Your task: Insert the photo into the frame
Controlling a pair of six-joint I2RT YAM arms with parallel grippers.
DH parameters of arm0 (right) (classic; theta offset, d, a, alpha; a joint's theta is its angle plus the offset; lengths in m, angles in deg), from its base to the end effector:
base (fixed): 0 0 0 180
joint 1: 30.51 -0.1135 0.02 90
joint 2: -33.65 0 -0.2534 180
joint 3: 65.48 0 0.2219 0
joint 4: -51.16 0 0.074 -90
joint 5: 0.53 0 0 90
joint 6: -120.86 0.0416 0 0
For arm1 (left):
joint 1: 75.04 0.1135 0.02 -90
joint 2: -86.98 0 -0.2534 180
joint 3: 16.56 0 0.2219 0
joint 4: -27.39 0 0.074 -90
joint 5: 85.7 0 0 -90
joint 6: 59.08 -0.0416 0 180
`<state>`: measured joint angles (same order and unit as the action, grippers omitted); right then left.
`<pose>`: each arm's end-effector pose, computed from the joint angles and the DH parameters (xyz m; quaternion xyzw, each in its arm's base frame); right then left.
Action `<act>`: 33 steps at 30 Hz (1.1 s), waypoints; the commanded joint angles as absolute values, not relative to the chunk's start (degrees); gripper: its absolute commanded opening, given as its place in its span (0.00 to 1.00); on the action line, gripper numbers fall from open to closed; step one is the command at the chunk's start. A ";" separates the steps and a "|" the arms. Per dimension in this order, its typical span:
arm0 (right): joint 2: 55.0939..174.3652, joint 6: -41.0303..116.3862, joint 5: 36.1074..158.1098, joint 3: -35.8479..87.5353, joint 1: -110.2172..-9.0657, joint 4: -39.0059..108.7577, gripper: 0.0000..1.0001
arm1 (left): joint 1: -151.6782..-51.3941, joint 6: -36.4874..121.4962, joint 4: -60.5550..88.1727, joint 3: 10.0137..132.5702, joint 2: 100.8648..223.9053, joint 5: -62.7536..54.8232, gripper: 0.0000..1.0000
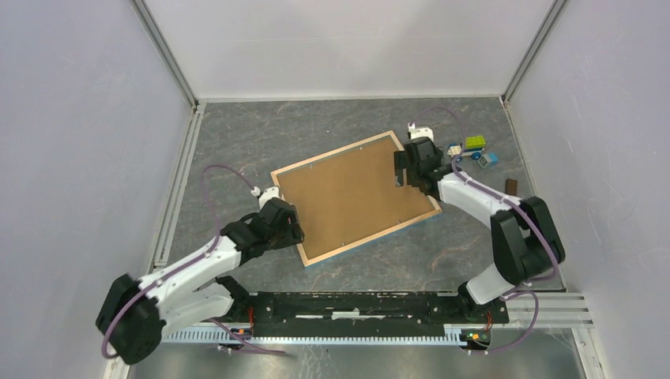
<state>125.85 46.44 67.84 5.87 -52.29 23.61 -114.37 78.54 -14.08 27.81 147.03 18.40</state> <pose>0.2953 0.1015 0.2035 0.0169 0.9205 -0.0545 0.3866 0.1373 -0.0994 0.1770 -0.1034 0.9469 -0.1076 0.2846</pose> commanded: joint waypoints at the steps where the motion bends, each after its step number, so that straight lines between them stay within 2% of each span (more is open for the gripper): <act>1: 117.62 46.35 66.48 1.16 -56.60 20.67 0.94 | -114.03 70.79 -19.86 33.89 136.11 20.79 0.77; 3: 113.54 46.84 69.33 -1.81 -56.86 19.55 0.95 | -113.99 69.57 -19.89 35.65 132.79 19.19 0.84; 8: 102.82 53.10 72.49 -7.99 -56.83 16.42 0.95 | -114.03 69.49 -13.57 36.69 130.35 6.67 0.99; 13: 97.42 66.26 71.66 -10.43 -56.80 11.43 0.92 | -114.06 69.79 -7.84 37.12 130.65 -5.69 1.00; 21: 98.14 93.96 74.10 -15.51 -56.79 9.06 0.85 | -114.04 66.78 -9.37 39.45 132.20 -14.06 1.00; 28: 101.84 103.71 76.45 -20.34 -56.78 14.72 0.76 | -114.02 65.52 -9.81 38.02 130.96 -18.20 1.00; 33: 107.36 105.40 78.44 -18.59 -56.81 13.60 0.73 | -114.13 64.94 -10.13 37.37 130.66 -19.04 1.00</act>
